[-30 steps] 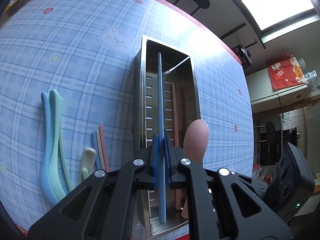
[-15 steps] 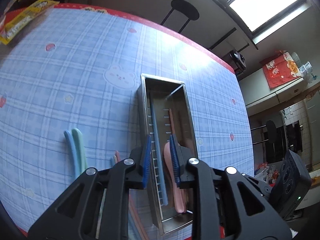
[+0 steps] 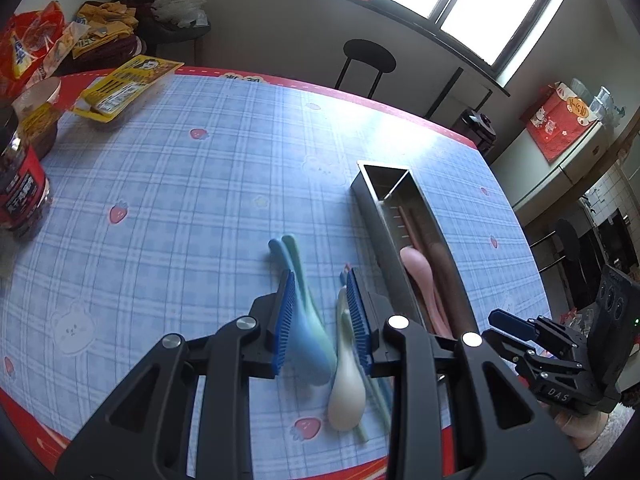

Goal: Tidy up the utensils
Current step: 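Move the right tool to the green chopstick and close on it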

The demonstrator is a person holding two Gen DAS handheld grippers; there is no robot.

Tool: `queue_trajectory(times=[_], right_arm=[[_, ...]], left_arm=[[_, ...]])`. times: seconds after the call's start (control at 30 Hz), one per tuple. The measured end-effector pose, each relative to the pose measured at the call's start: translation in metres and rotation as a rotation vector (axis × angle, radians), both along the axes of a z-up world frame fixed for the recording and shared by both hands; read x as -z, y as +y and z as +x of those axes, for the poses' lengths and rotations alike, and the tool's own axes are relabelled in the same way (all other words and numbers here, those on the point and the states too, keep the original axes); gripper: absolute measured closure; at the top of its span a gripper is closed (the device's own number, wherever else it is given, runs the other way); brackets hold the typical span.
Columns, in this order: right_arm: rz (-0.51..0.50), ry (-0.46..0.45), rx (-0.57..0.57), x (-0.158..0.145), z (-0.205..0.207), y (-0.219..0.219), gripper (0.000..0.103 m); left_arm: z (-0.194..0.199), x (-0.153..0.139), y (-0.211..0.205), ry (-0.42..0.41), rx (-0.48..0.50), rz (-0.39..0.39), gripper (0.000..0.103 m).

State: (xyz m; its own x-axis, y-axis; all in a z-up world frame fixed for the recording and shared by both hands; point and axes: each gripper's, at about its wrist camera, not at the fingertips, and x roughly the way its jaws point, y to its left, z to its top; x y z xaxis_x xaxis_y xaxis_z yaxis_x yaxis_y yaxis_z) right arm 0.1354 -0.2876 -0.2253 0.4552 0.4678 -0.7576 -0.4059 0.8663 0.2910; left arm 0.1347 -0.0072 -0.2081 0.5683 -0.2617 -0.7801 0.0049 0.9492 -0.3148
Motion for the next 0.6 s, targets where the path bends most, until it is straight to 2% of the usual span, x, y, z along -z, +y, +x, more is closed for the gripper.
queue_trajectory(times=[0.13, 0.2, 0.37, 0.6], right_arm=[[-0.002, 0.028, -0.03, 0.01, -0.014, 0.012, 0.067], [-0.014, 0.041, -0.047, 0.015, -0.022, 0.018, 0.075], [-0.056, 0.101, -0.097, 0.036, -0.041, 0.039, 0.088], [-0.098, 0.179, -0.154, 0.063, -0.059, 0.068, 0.09]], left_arm=[[-0.032, 0.013, 0.005, 0.011, 0.011, 0.016, 0.073], [-0.044, 0.022, 0.005, 0.028, 0.021, 0.014, 0.073], [-0.068, 0.041, 0.002, 0.07, 0.014, -0.024, 0.073], [-0.083, 0.055, 0.0, 0.111, 0.044, -0.026, 0.073]])
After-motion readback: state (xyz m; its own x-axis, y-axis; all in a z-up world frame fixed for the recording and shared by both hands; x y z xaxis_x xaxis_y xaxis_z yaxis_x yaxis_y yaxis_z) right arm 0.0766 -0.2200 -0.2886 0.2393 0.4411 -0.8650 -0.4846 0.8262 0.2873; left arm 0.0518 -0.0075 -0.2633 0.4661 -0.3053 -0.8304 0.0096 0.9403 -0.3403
